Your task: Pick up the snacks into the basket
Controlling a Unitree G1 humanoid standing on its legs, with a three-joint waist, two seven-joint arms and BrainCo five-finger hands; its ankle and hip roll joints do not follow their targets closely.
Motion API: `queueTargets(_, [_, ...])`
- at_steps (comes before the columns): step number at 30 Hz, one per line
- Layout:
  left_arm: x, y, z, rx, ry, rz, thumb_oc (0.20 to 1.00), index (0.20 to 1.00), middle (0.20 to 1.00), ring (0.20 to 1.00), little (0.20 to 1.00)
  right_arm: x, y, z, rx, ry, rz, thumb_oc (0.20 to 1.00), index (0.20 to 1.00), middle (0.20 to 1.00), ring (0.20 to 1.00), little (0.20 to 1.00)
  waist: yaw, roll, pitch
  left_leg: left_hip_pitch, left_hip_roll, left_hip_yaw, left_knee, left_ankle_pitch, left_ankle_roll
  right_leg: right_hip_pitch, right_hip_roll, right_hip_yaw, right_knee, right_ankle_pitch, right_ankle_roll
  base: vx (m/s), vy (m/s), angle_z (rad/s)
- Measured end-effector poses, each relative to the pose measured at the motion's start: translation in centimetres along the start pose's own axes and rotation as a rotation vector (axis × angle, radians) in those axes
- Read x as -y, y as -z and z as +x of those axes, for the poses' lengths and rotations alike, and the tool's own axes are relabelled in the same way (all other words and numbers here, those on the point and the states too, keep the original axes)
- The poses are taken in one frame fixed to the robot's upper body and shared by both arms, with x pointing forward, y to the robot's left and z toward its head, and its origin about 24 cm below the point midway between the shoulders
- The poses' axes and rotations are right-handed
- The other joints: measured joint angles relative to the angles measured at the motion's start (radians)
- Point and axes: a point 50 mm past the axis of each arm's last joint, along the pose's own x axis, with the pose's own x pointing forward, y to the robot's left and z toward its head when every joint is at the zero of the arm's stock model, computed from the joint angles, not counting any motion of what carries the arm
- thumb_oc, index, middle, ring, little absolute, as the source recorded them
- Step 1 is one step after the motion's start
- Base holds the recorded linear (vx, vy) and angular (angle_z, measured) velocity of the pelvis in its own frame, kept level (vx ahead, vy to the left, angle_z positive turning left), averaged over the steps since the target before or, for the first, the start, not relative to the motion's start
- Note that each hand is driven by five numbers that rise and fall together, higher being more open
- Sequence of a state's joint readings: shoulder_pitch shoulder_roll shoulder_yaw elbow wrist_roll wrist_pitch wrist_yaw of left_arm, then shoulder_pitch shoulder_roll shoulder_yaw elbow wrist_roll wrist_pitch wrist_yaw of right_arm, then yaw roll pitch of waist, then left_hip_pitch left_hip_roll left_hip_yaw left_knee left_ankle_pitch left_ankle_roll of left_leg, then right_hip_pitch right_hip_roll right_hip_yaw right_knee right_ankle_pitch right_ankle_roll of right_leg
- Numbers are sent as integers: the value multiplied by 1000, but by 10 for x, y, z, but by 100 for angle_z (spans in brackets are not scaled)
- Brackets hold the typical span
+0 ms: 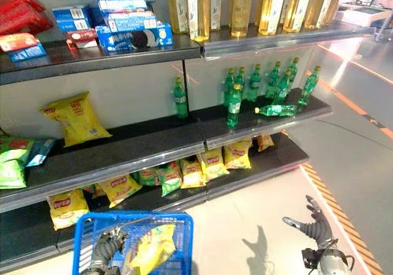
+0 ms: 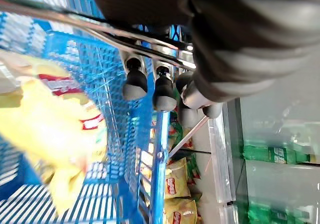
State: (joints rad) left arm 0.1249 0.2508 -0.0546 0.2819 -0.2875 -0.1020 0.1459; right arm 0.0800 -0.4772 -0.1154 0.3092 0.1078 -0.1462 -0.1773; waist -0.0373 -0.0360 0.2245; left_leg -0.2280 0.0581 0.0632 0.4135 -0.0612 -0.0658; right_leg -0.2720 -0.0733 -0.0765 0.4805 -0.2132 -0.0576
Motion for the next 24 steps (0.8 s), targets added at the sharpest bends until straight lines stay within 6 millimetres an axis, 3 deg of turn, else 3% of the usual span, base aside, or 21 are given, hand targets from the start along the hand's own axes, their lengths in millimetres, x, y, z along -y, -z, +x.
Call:
queueTargets(2, [-2, -4, 0, 18, 6, 3, 200, 200, 200, 200, 200, -2, -8, 1, 33, -11, 6, 1000, 1000, 1000, 1000, 1000, -4, 13, -16, 86, -73, 35, -45, -80, 26, 13, 20, 9, -49, 37, -1, 40, -17, -11])
queueTargets(4, [-2, -5, 0, 24, 6, 19, 200, 200, 200, 200, 200, -5, -8, 1, 32, -16, 15, 1000, 1000, 1000, 1000, 1000, -18, 24, -25, 142, -58, 65, -150, -93, 45, 32, 46, -6, -79, 44, 5, 35, 14, 5])
queueTargets(7, [-2, -4, 0, 24, 7, 36, 200, 200, 200, 200, 200, -15, -4, -2, 16, -22, 55, 1000, 1000, 1000, 1000, 1000, -28, 0, -36, 165, -61, 57, -187, -82, 42, 49, 61, -16, -113, 80, 2, -16, 79, -7])
queueTargets(9, [-3, -3, 0, 17, 3, 40, 200, 200, 200, 200, 200, -23, -6, -1, 20, -31, 81, 1000, 1000, 1000, 1000, 1000, -28, -4, -33, 181, -52, 60, -203, -76, 49, 25, 54, -23, -63, 92, 47, -59, 28, -19])
queueTargets(11, [-4, -6, 2, 26, 4, 49, 200, 200, 200, 200, 200, -28, -6, -1, 22, -61, 58, 1000, 1000, 1000, 1000, 1000, -34, 0, -23, 189, -45, 47, -197, -75, 58, -16, 38, -21, 47, 105, 170, 50, -75, 6])
queueTargets(12, [-4, -7, 3, 32, 5, 58, 200, 200, 200, 200, 200, -28, -5, -2, 16, -61, 57, 1000, 1000, 1000, 1000, 1000, -39, 0, -19, 186, -46, 38, -187, -74, 61, -26, 31, -10, 82, 96, 185, 112, -135, 38])
queueTargets(14, [-7, -8, 3, 34, 2, 86, 200, 200, 200, 200, 200, -28, -4, -3, 14, -63, 48, 1000, 1000, 1000, 1000, 1000, -42, 0, -18, 186, -49, 32, -184, -82, 72, -37, -34, 18, 94, 79, 198, 125, -170, 20])
queueTargets(15, [-9, -9, 3, 37, -4, 97, 200, 200, 200, 200, 200, -28, -6, -1, 25, -63, 42, 1000, 1000, 1000, 1000, 1000, -37, 5, -16, 179, -46, 47, -183, -81, 72, -42, -89, 12, 48, 72, 195, 105, -144, -6])
queueTargets(17, [-13, -7, 3, 30, -24, 101, 200, 200, 200, 200, 200, -29, -7, -1, 28, -65, 40, 1000, 1000, 1000, 1000, 1000, -27, 21, -8, 161, -31, 43, -171, -87, 58, -50, -153, 42, -89, 96, 244, 221, -308, -17])
queueTargets(18, [-15, -6, 3, 23, -34, 102, 200, 200, 200, 200, 200, -29, -7, 0, 28, -68, 39, 1000, 1000, 1000, 1000, 1000, -27, 27, -4, 161, -29, 28, -176, -87, 52, -48, -162, 73, -158, 106, 259, 275, -408, -20])
queueTargets(19, [-19, -3, 4, 9, -49, 108, 200, 200, 200, 200, 200, -30, -9, 1, 34, -69, 41, 1000, 1000, 1000, 1000, 1000, -40, 35, 1, 158, -23, -27, -182, -86, 23, -46, -138, 239, -273, 126, 290, 139, -221, -2])
queueTargets(20, [-20, -3, 4, 8, -52, 113, 200, 200, 200, 200, 200, -29, -10, 2, 36, -66, 41, 1000, 1000, 1000, 1000, 1000, -53, 38, 3, 150, -22, -54, -181, -89, 18, -37, -137, 274, -320, 137, 294, 134, -268, 29])
queueTargets(21, [-22, -3, 4, 4, -57, 121, 200, 200, 200, 200, 200, -28, -8, 1, 26, -59, 38, 1000, 1000, 1000, 1000, 1000, -73, 32, 8, 149, -20, -101, -184, -93, -6, -28, -153, 285, -360, 159, 292, 173, -483, 66])
queueTargets(22, [-24, -2, 5, -3, -62, 125, 200, 200, 200, 200, 200, -26, -3, -2, 6, -55, 32, 1000, 1000, 1000, 1000, 1000, -85, 17, 11, 167, -8, -133, -192, -92, -52, 2, -170, 278, -379, 217, 299, 219, -633, 65])
queueTargets(23, [-23, 0, 5, -10, -68, 117, 200, 200, 200, 200, 200, -24, -2, -2, -2, -54, 19, 1000, 1000, 1000, 1000, 1000, -85, 24, 16, 185, 14, -147, -209, -81, -75, 2, -153, 250, -360, 270, 287, 230, -662, 60])
queueTargets(24, [-19, 4, 4, -23, -84, 93, 200, 200, 200, 200, 200, -20, -3, 1, 3, -51, -5, 1000, 1000, 1000, 1000, 1000, -91, 37, 17, 228, 67, -168, -279, -67, -89, -12, -115, 197, -285, 309, 255, 197, -550, 45])
